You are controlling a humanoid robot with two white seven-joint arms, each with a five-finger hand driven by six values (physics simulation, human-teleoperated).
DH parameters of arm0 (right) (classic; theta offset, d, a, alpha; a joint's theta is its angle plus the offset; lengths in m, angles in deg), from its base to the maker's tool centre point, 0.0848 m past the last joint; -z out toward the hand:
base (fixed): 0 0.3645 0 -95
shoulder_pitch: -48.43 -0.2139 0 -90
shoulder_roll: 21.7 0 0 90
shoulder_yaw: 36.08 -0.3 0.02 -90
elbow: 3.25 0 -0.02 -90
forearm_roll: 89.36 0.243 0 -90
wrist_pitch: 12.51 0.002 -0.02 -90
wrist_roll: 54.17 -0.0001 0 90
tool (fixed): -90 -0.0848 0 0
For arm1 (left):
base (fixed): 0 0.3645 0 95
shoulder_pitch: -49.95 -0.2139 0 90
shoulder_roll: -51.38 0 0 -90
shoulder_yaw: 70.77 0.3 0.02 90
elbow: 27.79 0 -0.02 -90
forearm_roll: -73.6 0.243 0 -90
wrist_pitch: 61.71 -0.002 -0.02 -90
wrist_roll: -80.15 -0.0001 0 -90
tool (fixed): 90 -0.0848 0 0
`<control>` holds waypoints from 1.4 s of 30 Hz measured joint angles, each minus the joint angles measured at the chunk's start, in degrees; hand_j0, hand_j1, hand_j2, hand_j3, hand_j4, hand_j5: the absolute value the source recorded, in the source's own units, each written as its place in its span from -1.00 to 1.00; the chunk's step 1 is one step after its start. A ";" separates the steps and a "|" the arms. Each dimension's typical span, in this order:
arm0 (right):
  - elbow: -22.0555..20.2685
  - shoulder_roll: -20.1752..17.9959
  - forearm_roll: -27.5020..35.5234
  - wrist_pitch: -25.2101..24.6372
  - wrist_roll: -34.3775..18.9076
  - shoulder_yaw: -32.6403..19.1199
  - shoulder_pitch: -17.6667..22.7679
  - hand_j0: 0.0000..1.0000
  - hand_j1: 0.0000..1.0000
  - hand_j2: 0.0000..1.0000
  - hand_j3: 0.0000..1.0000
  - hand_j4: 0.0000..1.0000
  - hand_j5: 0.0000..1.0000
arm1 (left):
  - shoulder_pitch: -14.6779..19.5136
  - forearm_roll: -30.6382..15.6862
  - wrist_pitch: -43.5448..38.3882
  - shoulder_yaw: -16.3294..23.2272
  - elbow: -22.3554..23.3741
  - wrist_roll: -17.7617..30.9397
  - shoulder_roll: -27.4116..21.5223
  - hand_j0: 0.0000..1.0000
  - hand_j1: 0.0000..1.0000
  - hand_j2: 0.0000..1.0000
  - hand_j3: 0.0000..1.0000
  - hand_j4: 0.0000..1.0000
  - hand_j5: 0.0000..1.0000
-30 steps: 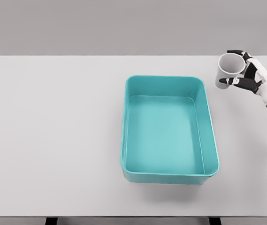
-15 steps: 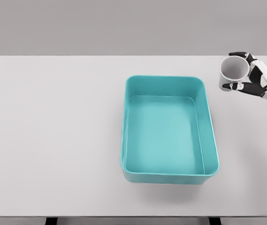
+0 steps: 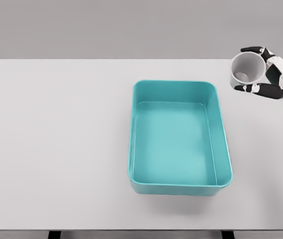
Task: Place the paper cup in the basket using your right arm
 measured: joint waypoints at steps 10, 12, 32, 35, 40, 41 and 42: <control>-9.37 0.15 -0.14 -0.18 -0.02 0.58 2.11 0.14 0.14 0.14 0.14 0.14 0.14 | 0.00 0.00 -0.02 0.00 0.00 0.00 0.00 1.00 1.00 1.00 1.00 1.00 1.00; -10.97 0.26 -0.28 -0.11 -0.02 0.76 2.82 0.14 0.14 0.14 0.14 0.14 0.14 | 0.00 0.00 -0.02 0.00 0.00 0.00 0.00 1.00 1.00 1.00 1.00 1.00 1.00; -17.68 -0.73 -4.38 4.45 -0.02 10.53 2.03 0.14 0.14 0.14 0.14 0.14 0.14 | 0.00 0.00 -0.01 0.00 0.00 0.00 0.00 1.00 1.00 1.00 1.00 1.00 1.00; -18.94 -1.63 -5.10 5.38 -0.02 11.79 1.94 0.14 0.14 0.14 0.14 0.14 0.14 | 0.00 0.00 -0.03 0.00 0.00 0.00 0.00 1.00 1.00 1.00 1.00 1.00 1.00; -21.37 -3.73 -6.24 6.51 -0.01 13.91 0.62 0.14 0.14 0.14 0.14 0.14 0.14 | 0.00 0.00 -0.02 0.00 0.01 0.00 0.00 1.00 1.00 1.00 1.00 1.00 1.00; -21.59 -3.93 -6.54 6.68 -0.02 14.50 -0.08 0.14 0.14 0.14 0.14 0.14 0.14 | 0.00 0.00 -0.02 0.00 0.01 0.00 0.00 1.00 1.00 1.00 1.00 1.00 1.00; -21.74 -4.08 -6.93 6.84 -0.02 15.14 -0.70 0.14 0.14 0.14 0.14 0.14 0.14 | 0.00 0.00 -0.02 0.00 0.01 0.00 0.00 1.00 1.00 1.00 1.00 1.00 1.00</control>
